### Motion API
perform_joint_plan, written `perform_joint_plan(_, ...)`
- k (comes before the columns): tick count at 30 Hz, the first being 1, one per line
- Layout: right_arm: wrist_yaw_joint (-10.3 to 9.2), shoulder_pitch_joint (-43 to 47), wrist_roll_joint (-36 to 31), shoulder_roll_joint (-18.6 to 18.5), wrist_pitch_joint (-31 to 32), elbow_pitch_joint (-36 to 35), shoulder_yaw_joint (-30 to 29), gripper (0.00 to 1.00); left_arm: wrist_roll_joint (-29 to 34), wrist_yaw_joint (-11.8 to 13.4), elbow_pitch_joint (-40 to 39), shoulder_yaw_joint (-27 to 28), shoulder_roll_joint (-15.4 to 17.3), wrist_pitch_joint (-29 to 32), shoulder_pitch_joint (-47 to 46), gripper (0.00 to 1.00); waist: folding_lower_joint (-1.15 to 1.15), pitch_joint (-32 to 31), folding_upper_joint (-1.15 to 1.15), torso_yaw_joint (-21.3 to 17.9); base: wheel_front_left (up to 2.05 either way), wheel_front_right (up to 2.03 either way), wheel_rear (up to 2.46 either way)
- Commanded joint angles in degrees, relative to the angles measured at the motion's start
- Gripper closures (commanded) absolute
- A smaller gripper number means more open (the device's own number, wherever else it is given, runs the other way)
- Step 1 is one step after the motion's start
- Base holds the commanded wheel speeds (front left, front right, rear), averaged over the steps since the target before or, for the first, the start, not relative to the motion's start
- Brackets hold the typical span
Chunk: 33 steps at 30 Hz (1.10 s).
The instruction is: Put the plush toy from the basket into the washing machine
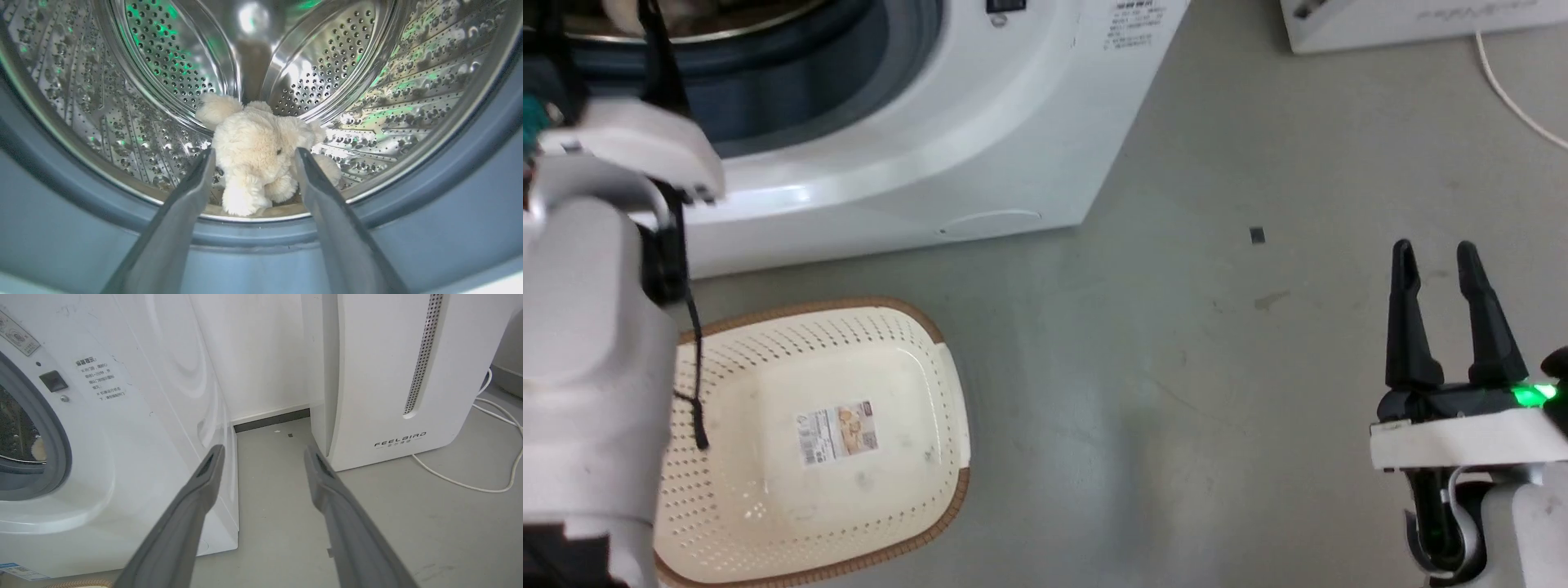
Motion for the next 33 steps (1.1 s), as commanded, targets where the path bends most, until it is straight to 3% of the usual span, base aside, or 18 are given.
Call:
perform_joint_plan(1,-0.04,0.91,-0.53,-0.04,-0.26,0.13,-0.05,0.0,0.54,0.34,-1.07,0.28,-0.51,-0.3,1.96,0.0,0.0,-2.8,0.0,1.53,0.0,0.0,0.0)
perform_joint_plan(13,-0.04,5.69,-6.59,-0.04,-0.26,-1.64,0.31,0.0,4.33,1.94,-14.83,4.67,-6.65,-0.3,21.72,0.0,0.0,-12.86,0.0,5.61,0.0,0.0,0.0)
perform_joint_plan(22,-0.04,9.84,-9.65,-0.04,-0.26,-2.79,-0.49,0.0,7.37,-0.17,-23.9,5.49,-11.04,-0.3,34.66,0.0,0.0,-19.51,0.0,8.32,0.0,0.0,0.0)
perform_joint_plan(33,-0.04,14.26,-12.07,-0.04,-0.26,-3.55,0.17,0.0,9.76,-0.68,-30.39,6.74,-14.12,-0.3,46.57,0.0,0.0,-25.27,0.0,10.31,0.0,0.0,0.0)
